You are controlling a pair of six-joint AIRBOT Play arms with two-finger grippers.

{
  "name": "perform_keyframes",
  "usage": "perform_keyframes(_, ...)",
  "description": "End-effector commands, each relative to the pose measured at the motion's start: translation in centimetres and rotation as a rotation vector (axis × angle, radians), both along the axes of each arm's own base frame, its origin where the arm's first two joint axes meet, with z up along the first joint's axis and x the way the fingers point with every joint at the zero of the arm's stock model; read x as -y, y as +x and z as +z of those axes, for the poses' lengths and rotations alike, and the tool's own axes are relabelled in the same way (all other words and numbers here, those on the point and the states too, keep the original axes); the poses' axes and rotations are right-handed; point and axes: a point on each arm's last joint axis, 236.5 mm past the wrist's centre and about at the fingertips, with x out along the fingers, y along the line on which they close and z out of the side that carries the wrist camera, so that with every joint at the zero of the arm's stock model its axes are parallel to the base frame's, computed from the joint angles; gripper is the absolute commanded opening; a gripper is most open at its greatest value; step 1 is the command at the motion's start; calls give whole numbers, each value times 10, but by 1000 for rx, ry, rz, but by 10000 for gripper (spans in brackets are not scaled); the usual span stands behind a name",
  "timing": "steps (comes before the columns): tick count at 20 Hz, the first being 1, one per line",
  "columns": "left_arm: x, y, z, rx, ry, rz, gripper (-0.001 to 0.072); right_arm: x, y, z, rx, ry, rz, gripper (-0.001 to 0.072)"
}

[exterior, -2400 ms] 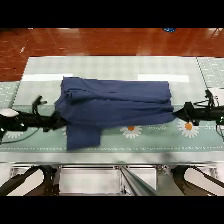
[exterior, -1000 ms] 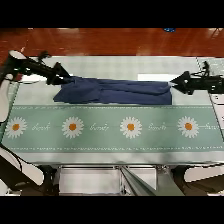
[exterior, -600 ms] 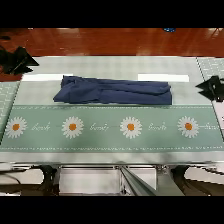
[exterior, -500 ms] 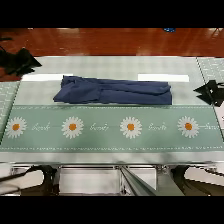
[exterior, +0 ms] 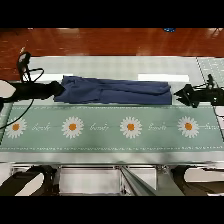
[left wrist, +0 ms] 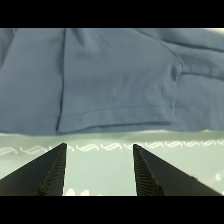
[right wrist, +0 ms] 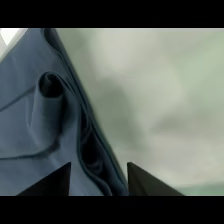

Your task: Fold the shirts.

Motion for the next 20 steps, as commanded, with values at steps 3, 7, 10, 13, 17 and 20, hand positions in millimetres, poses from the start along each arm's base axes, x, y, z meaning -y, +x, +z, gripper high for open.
perform_keyframes(3, 4, -4, -13, -14, 2, -3, 502, -48, 27, -30, -56, 91, 45, 408)
perform_keyframes(7, 10, -3, -11, -18, -34, 5, 499, -82, 62, -12, 26, 98, 113, 111)
perform_keyframes(10, 12, -2, -12, -18, -41, -6, 15, -91, 68, 20, 91, 90, 195, 26)
perform_keyframes(13, 16, -4, -6, -15, -33, -42, 12, -69, 40, 53, 98, -72, 290, 26)
perform_keyframes(17, 65, -5, 1, 6, -66, -183, 11, -65, -29, 118, 175, -238, 362, 26)
perform_keyframes(20, 136, -11, -20, -62, -62, -361, 11, -81, -87, 161, 276, -279, 351, 26)
